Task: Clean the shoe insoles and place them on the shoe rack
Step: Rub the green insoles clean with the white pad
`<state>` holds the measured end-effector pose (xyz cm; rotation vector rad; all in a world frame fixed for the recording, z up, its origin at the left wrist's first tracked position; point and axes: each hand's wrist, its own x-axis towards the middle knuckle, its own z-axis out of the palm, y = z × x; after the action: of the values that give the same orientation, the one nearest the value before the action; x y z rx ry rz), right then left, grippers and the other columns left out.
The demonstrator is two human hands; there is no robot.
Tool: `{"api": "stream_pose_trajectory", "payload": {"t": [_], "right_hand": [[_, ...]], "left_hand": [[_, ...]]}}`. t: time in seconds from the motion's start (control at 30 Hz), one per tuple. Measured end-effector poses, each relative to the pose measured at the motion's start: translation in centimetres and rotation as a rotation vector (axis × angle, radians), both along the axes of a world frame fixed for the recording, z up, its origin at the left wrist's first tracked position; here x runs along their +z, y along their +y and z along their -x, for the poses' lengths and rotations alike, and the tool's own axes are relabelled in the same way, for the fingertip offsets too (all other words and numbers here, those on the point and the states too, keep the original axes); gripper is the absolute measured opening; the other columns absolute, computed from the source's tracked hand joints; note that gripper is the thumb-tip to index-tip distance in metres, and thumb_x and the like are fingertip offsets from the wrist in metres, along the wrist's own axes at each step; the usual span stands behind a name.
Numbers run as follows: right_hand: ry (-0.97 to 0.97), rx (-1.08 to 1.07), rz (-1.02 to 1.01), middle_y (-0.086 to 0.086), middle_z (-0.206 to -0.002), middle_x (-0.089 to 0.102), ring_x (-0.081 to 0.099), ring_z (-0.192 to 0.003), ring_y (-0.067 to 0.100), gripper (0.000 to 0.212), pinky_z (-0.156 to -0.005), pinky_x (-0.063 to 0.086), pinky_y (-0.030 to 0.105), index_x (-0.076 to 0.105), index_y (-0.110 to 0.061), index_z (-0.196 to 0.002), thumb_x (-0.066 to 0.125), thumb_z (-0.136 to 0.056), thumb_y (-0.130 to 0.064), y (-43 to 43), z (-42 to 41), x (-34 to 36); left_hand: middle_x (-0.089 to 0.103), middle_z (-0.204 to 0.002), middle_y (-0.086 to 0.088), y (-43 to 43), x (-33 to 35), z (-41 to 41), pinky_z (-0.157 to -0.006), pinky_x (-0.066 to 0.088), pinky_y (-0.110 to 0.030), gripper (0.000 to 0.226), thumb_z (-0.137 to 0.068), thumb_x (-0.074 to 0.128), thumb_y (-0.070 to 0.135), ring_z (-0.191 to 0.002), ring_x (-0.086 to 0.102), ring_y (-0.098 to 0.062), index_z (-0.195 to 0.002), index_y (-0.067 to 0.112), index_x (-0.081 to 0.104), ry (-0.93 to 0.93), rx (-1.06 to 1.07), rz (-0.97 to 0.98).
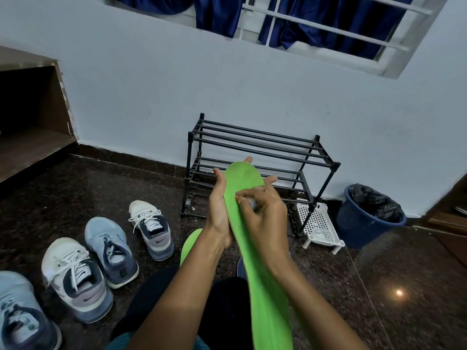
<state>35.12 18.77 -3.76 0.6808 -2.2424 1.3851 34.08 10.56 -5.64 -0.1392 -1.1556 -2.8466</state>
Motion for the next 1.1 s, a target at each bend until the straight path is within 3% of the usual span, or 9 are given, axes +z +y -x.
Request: {"api": "stream_pose_trajectory", "payload": {"t": [0.2,0.3,0.43,0.7,0.83,0.97,1.1], "right_hand": [[0.003,-0.09,0.016,-0.01,-0.081,0.046,0.049,-0.075,-0.003,0.012,-0.071,0.038,0.008,0.069,-0.004,-0.09,0.059,-0.085,0.001,-0.2,1.3,0.6],[-0.014,-0.01,0.024,-0.007,-0.08,0.054,0.052,-0.079,-0.01,0.012,-0.075,0.038,0.007,0.07,-0.006,-0.087,0.061,-0.083,0.002,-0.8,0.0,0.2],[-0.018,0.051,0.026,0.002,-0.08,0.06,0.054,-0.078,-0.01,0.013,-0.069,0.036,0.001,0.071,-0.006,-0.083,0.063,-0.08,0.003,-1.1,-1.0,-0.2],[0.001,-0.007,0.034,-0.003,-0.079,0.051,0.047,-0.078,-0.015,0.011,-0.069,0.034,0.001,0.07,-0.005,-0.086,0.062,-0.082,0.002,-0.4,0.9,1.1],[-0.045,0.034,0.042,-0.006,-0.08,0.056,0.053,-0.08,-0.01,0.013,-0.071,0.036,0.003,0.071,-0.007,-0.084,0.063,-0.08,0.003,-0.8,0.0,0.1],[-0.08,0.102,0.053,-0.005,-0.076,0.062,0.057,-0.076,-0.002,0.014,-0.067,0.039,0.006,0.072,-0.009,-0.081,0.065,-0.078,0.003,-0.3,-1.7,-0.8],[-0.064,0.067,0.026,-0.007,-0.078,0.058,0.054,-0.079,-0.006,0.014,-0.07,0.037,0.004,0.071,-0.008,-0.082,0.065,-0.079,0.003,0.0,-0.9,-0.6]], "left_hand": [[0.07,-0.107,-0.014,0.0,0.0,0.0,-0.077,0.058,-0.032,0.066,-0.095,0.012,0.059,-0.096,0.069,-0.024,-0.133,0.022,0.051,0.006,0.039,0.045],[0.063,-0.121,-0.021,0.0,0.3,-0.3,-0.087,0.055,-0.036,0.07,-0.086,0.017,0.067,-0.107,0.065,-0.028,-0.134,0.027,0.049,-0.006,0.003,0.046],[0.064,-0.121,-0.018,-0.1,0.2,-0.2,-0.099,0.044,-0.041,0.07,-0.082,0.015,0.072,-0.111,0.063,-0.026,-0.127,0.035,0.053,-0.002,-0.016,0.027],[0.054,-0.132,-0.025,0.2,0.3,-0.2,-0.088,0.055,-0.036,0.073,-0.083,0.028,0.064,-0.122,0.055,-0.034,-0.139,0.02,0.046,-0.01,0.006,-0.04],[0.064,-0.121,-0.02,-0.2,0.2,-0.2,-0.083,0.056,-0.034,0.067,-0.088,0.019,0.065,-0.108,0.064,-0.027,-0.135,0.027,0.048,-0.011,0.009,-0.029],[0.07,-0.109,-0.015,-0.6,0.2,-0.2,-0.081,0.052,-0.034,0.062,-0.092,0.014,0.065,-0.103,0.058,-0.027,-0.125,0.031,0.055,-0.015,0.012,-0.052],[0.069,-0.109,-0.019,-0.2,0.2,-0.3,-0.076,0.056,-0.033,0.064,-0.093,0.013,0.063,-0.097,0.064,-0.028,-0.126,0.027,0.055,-0.002,-0.006,-0.05]]}}
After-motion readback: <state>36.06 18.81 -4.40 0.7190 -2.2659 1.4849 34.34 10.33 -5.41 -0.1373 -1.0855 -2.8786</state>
